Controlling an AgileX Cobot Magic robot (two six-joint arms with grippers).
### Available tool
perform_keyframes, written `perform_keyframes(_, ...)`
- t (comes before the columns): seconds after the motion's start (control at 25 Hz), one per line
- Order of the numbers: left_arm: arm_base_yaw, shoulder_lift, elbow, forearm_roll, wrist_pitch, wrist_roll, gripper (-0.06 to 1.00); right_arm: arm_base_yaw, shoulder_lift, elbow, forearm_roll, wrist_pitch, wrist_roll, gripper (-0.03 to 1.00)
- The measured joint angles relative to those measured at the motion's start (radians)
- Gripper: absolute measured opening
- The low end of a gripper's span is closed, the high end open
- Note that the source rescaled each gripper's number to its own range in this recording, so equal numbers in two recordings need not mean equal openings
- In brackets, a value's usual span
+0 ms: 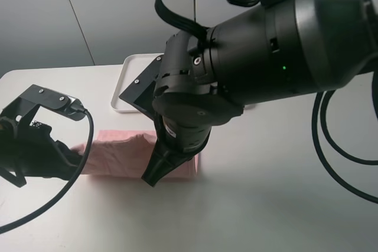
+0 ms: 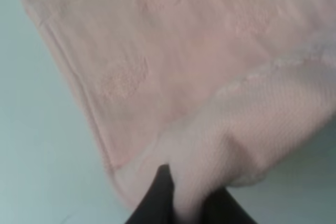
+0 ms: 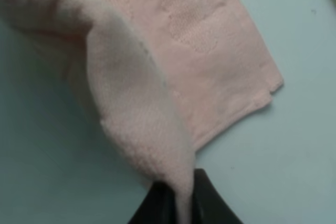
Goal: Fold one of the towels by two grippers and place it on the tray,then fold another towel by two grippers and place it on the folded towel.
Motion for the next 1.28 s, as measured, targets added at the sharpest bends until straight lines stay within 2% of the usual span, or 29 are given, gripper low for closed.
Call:
perform_keyframes(0.04,0.000,0.000,0.000,0.000,-0.012,-0.016,0.14,0.000,0.000,0.009,-0.019,-0.013,0.031,0.03)
perform_keyframes(0.12,0.000,0.000,0.000,0.000,-0.029,-0.042,0.31,0.000,0.000,0.030,-0.056,-0.047,0.097,0.16)
perform_keyframes(0.24,0.000,0.000,0.000,0.000,-0.051,-0.087,0.63,0.000,0.000,0.068,-0.125,-0.070,0.222,0.54)
perform_keyframes(0.32,0.000,0.000,0.000,0.000,-0.067,-0.113,0.84,0.000,0.000,0.088,-0.176,-0.071,0.312,0.86)
perform_keyframes(0.36,0.000,0.000,0.000,0.000,-0.076,-0.128,0.93,0.000,0.000,0.092,-0.202,-0.069,0.351,0.94)
perform_keyframes(0.44,0.000,0.000,0.000,0.000,-0.089,-0.142,0.98,0.000,0.000,0.097,-0.235,-0.062,0.393,0.99)
perform_keyframes(0.6,0.000,0.000,0.000,0.000,-0.098,-0.164,0.99,0.000,0.000,0.100,-0.254,-0.048,0.423,1.00)
perform_keyframes(0.72,0.000,0.000,0.000,0.000,-0.099,-0.255,0.99,0.000,0.000,0.102,-0.252,-0.035,0.431,1.00)
perform_keyframes(0.84,0.000,0.000,0.000,0.000,-0.099,-0.315,0.99,-0.033,0.000,0.102,-0.207,-0.034,0.422,1.00)
perform_keyframes(0.92,0.000,0.000,0.000,0.000,-0.099,-0.332,0.99,-0.092,0.000,0.102,-0.143,-0.034,0.374,1.00)
perform_keyframes(1.08,0.088,0.006,-0.021,0.023,-0.037,-0.354,0.99,-0.224,0.000,0.102,0.027,-0.026,0.193,1.00)
perform_keyframes(1.16,0.163,0.030,-0.062,0.061,0.028,-0.357,0.99,-0.258,0.000,0.102,0.070,-0.023,0.138,1.00)
perform_keyframes(1.28,0.236,0.096,-0.144,0.103,0.116,-0.357,0.99,-0.269,0.000,0.102,0.087,-0.024,0.107,1.00)
